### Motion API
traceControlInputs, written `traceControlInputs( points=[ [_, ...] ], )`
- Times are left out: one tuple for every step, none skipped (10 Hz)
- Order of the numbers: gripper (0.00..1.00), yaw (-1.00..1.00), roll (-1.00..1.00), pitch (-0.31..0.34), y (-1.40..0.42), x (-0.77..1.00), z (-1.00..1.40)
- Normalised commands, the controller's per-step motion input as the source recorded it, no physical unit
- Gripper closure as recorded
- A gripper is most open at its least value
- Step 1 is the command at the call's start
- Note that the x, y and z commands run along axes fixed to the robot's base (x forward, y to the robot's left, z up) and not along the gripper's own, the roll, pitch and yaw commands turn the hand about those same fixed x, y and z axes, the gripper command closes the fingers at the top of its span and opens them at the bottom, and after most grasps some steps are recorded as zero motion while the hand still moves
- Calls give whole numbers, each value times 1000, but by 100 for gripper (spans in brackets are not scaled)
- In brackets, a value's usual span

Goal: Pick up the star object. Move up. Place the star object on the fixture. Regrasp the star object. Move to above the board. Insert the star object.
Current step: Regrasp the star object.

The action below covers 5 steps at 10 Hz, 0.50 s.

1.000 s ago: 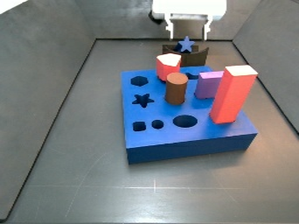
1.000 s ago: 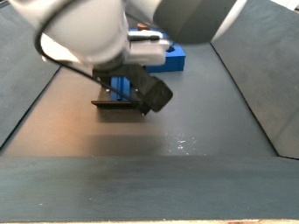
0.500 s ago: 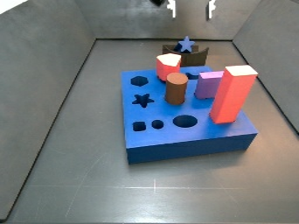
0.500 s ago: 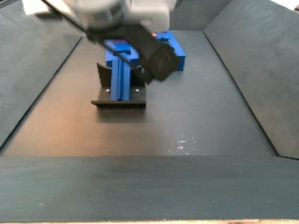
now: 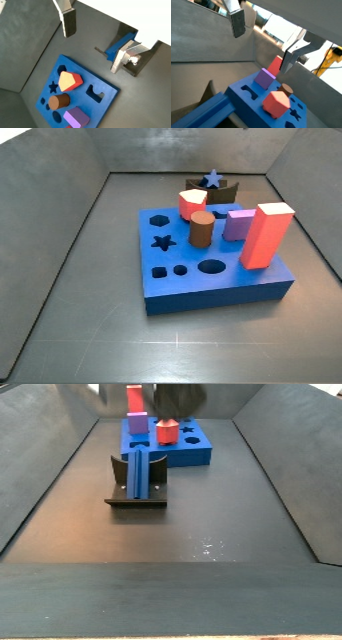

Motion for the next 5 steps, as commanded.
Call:
traceControlInputs(
  points=[
    [0,17,1000,37,-428,-87,88],
    [0,16,1000,35,-196,-47,31],
    [0,17,1000,36,-33,-36,30],
    [0,17,1000,35,-16,-28,17],
    [0,17,1000,30,-35,-30,3]
  ],
)
